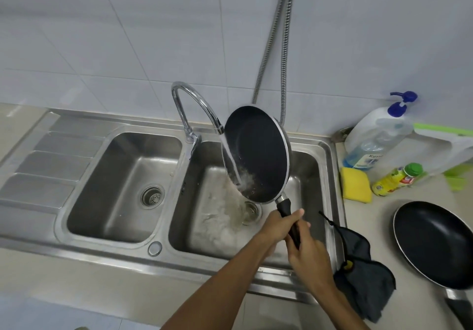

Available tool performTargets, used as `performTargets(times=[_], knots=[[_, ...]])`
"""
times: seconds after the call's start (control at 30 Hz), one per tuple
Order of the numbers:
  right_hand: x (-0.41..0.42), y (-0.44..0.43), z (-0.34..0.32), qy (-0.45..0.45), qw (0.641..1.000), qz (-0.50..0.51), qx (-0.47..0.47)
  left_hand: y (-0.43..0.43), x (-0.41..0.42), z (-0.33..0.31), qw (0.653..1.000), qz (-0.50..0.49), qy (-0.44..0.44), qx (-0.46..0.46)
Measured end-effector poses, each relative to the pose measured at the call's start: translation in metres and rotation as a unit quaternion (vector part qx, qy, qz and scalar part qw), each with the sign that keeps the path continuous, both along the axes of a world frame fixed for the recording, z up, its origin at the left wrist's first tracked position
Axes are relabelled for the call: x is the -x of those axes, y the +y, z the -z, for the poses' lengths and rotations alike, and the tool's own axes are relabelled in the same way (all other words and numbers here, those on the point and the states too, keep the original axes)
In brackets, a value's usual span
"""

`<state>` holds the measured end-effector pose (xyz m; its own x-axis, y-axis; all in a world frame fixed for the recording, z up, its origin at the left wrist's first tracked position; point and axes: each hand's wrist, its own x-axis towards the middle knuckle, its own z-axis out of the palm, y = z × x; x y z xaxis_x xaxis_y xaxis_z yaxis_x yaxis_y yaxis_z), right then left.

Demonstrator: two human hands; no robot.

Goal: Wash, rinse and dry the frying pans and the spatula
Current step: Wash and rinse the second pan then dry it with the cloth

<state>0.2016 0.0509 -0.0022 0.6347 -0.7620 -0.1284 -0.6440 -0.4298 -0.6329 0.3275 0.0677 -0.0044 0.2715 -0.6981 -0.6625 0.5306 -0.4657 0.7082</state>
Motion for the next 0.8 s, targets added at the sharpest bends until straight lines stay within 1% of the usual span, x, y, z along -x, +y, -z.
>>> performTargets(times=[0.3, 0.57, 0.67, 0.77, 0.8], knots=[[-0.010, 0.011, -0.004, 0.031, 0.993, 0.025, 0.110, -0.001, -0.009, -0.012, 0.999, 0.031, 0.015, 0.020], [0.002, 0.012, -0.006, 0.059, 0.991, -0.006, 0.124, 0.003, 0.002, -0.008, 0.999, 0.030, 0.028, 0.013], [0.004, 0.013, -0.004, 0.059, 0.993, -0.006, 0.097, 0.006, 0.004, 0.000, 0.999, 0.023, 0.026, 0.005], [0.002, 0.010, 0.001, 0.049, 0.999, -0.007, 0.005, 0.010, 0.005, 0.009, 0.999, -0.014, 0.025, -0.016], [0.000, 0.008, 0.002, 0.041, 0.999, -0.004, -0.032, 0.011, 0.006, 0.013, 0.999, -0.026, 0.008, -0.031]])
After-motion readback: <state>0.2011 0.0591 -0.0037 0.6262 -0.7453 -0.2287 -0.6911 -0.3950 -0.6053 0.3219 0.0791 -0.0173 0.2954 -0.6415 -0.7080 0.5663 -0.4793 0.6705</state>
